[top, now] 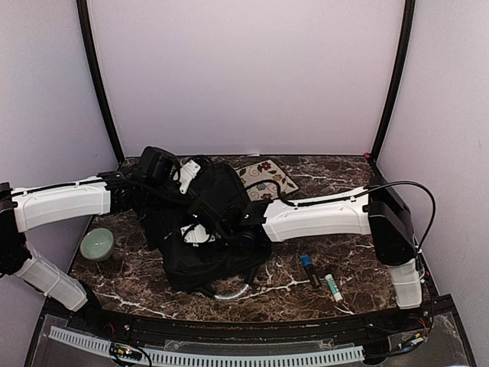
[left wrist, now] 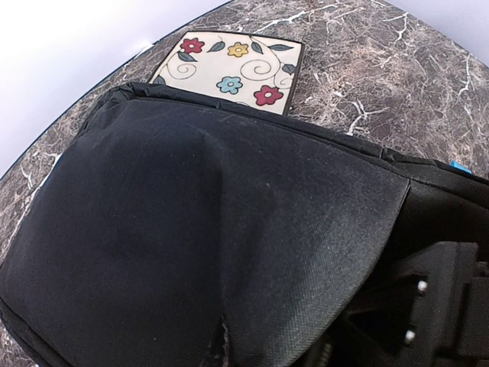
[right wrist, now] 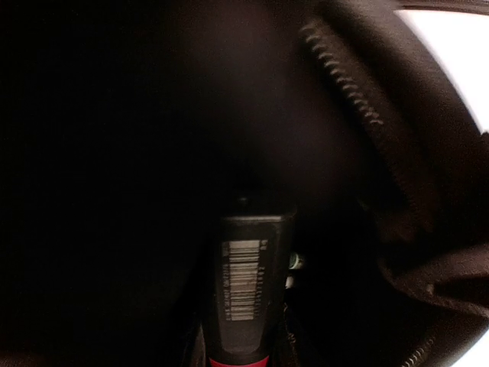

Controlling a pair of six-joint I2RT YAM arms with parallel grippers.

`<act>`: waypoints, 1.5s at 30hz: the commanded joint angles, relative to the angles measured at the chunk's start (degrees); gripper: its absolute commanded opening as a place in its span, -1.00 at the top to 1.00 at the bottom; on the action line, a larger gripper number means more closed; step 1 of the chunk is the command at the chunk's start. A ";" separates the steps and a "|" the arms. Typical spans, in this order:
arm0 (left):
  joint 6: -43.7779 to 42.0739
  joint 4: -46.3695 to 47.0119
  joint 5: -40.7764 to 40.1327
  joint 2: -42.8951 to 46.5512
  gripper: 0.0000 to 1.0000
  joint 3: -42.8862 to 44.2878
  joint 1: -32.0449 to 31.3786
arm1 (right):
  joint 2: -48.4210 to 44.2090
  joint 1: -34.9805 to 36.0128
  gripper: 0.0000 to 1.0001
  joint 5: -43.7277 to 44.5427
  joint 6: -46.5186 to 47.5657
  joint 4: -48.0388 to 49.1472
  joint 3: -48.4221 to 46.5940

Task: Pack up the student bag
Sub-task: Place the pen in the lower front pocket of the bag, then move the glue stick to the corner of the board.

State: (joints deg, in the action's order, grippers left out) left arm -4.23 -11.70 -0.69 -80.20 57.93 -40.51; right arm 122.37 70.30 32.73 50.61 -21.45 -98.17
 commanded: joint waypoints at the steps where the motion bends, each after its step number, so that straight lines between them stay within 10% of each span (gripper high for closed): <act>1: 0.89 5.47 2.13 3.56 1.00 2.89 -0.16 | 3.38 -0.24 0.60 8.92 10.12 15.93 4.48; 13: 0.72 5.68 2.15 4.17 1.00 2.72 -0.09 | 5.99 -2.82 -0.01 17.93 18.36 37.59 5.98; 24: 0.80 5.55 2.24 3.66 1.00 2.83 -0.14 | -7.70 1.33 -0.11 3.73 -4.89 7.56 8.12; 36: 0.28 5.63 1.04 3.67 1.00 2.63 -0.09 | -25.05 1.17 -0.11 -9.17 -15.31 -4.14 26.46; 45: 0.11 5.33 0.77 2.49 1.00 2.85 -0.09 | -40.93 -10.89 -0.10 -20.22 -18.81 -11.27 39.50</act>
State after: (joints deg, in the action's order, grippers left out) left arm -4.16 -11.66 -1.08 -79.85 57.95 -40.45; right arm 85.58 65.45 19.79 34.81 -25.96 -61.84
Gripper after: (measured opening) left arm 0.057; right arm 0.551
